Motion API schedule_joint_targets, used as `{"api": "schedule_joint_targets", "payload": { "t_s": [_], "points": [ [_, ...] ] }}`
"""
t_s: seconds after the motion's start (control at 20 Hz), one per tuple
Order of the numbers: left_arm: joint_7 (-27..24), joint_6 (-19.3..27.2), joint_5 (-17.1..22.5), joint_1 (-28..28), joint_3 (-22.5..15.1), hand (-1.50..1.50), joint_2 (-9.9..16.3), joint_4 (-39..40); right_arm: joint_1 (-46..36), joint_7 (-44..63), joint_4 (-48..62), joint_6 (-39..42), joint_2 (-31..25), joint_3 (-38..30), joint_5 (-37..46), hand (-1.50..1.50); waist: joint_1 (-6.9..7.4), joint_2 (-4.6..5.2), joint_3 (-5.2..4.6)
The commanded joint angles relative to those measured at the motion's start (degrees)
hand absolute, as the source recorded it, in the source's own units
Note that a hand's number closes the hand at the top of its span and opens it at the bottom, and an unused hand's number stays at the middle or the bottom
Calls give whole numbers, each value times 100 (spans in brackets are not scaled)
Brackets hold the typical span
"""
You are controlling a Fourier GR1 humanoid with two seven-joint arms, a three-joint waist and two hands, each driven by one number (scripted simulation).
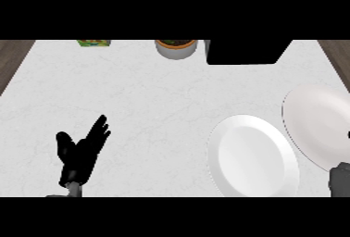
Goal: Pick the lemon from the plate and place it in the plate
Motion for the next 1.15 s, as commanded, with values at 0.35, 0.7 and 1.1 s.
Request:
{"api": "schedule_joint_targets", "payload": {
  "t_s": [0.35, 0.7, 1.1],
  "points": [
    [232, 197, -198, -3, -79, 0, -187, -197, 2472, 346, -2106, -839, 531, 2922, -769, -150, 22, 25, -17],
    [123, 41, -243, 156, -44, 0, -99, -232, 3046, 1582, -1890, -1219, 535, 3768, 467, -150, 52, 40, -23],
    [213, -34, -177, -204, 169, 0, -80, 152, 2965, 2680, -1784, -1192, 536, 3907, 1439, -150, 29, 57, -26]
  ]
}}
